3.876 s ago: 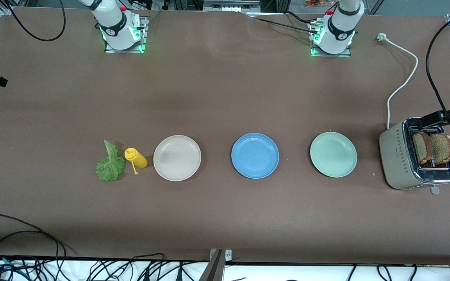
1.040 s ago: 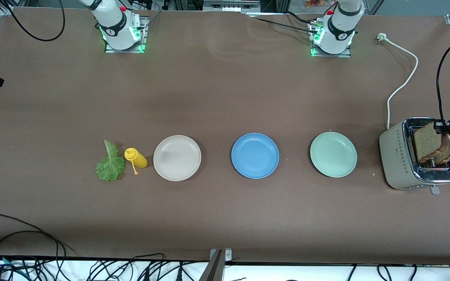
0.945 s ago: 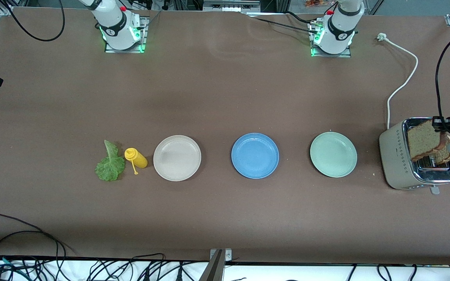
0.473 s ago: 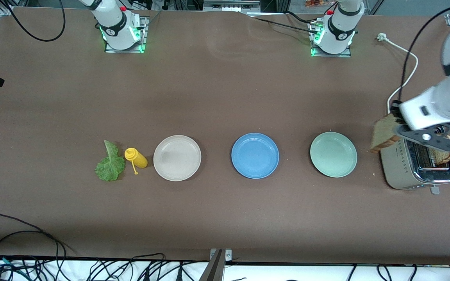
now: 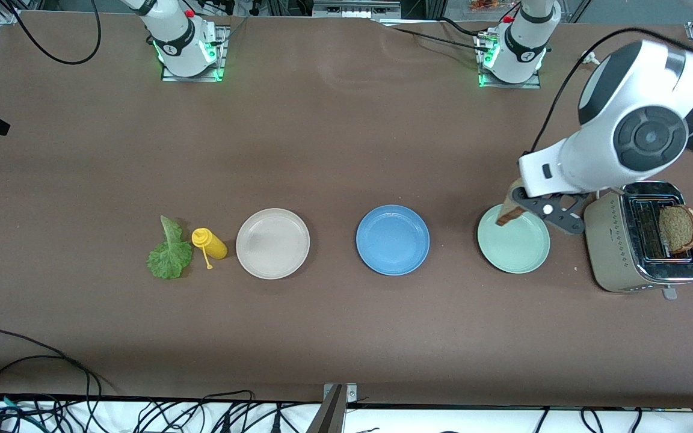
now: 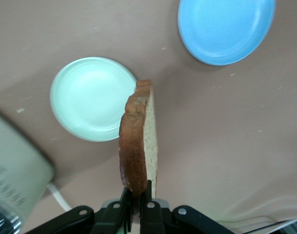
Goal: Make sandwich in blue plate with both arms
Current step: 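Carry the bread slice with the left gripper over the blue plate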
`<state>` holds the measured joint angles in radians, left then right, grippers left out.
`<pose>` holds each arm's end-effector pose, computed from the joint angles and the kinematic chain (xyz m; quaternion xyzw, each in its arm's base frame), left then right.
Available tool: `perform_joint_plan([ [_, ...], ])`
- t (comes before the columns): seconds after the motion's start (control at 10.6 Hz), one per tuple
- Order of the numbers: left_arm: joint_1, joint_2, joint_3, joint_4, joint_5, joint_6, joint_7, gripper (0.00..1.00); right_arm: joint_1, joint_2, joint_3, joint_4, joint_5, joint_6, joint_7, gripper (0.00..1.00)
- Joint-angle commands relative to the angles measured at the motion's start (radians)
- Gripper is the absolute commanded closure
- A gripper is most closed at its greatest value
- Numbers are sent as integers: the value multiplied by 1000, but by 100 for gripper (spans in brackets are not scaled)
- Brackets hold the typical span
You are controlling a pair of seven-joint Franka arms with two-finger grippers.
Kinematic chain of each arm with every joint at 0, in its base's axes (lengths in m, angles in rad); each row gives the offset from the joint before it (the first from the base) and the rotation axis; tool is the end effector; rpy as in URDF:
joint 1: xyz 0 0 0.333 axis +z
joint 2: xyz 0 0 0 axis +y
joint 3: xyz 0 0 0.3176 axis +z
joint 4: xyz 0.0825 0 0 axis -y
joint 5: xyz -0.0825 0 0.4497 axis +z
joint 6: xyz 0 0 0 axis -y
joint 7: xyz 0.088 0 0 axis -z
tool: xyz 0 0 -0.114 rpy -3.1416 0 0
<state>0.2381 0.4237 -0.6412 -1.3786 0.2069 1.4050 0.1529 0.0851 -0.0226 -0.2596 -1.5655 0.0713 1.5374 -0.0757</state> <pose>0.6683 -0.1848 0.4717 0.9501 -0.2685 -0.1587 0.0029 0.6020 -0.0994 0.6328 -0.9981 0.0482 -0.0017 0.0386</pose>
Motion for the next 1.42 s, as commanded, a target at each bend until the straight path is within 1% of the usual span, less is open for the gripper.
perform_joint_plan([
  [0.0,-8,111,-2,36,-211,99,-4,100,-5,13,-7,24,41,-2,-3,0],
  [0.19,-9,179,-2,35,-343,195,-4,100,-5,13,-7,24,41,-2,-7,0],
  [0.38,-9,246,-2,35,-504,251,3,100,-5,13,-7,24,41,-3,-10,0],
  [0.47,-11,280,-2,35,-564,293,7,100,-5,13,-7,24,41,-2,-10,0],
  [0.66,-42,334,5,24,-575,379,13,100,-5,13,-6,24,41,-3,-10,0],
  [0.95,-69,452,3,26,-581,509,17,100,-5,13,-6,24,42,-3,-10,0],
  [1.13,-85,480,3,18,-607,549,19,100,-5,13,-6,24,41,-10,-12,0],
  [1.32,-86,492,3,0,-636,551,27,100,-5,15,-6,24,42,-6,-12,0],
])
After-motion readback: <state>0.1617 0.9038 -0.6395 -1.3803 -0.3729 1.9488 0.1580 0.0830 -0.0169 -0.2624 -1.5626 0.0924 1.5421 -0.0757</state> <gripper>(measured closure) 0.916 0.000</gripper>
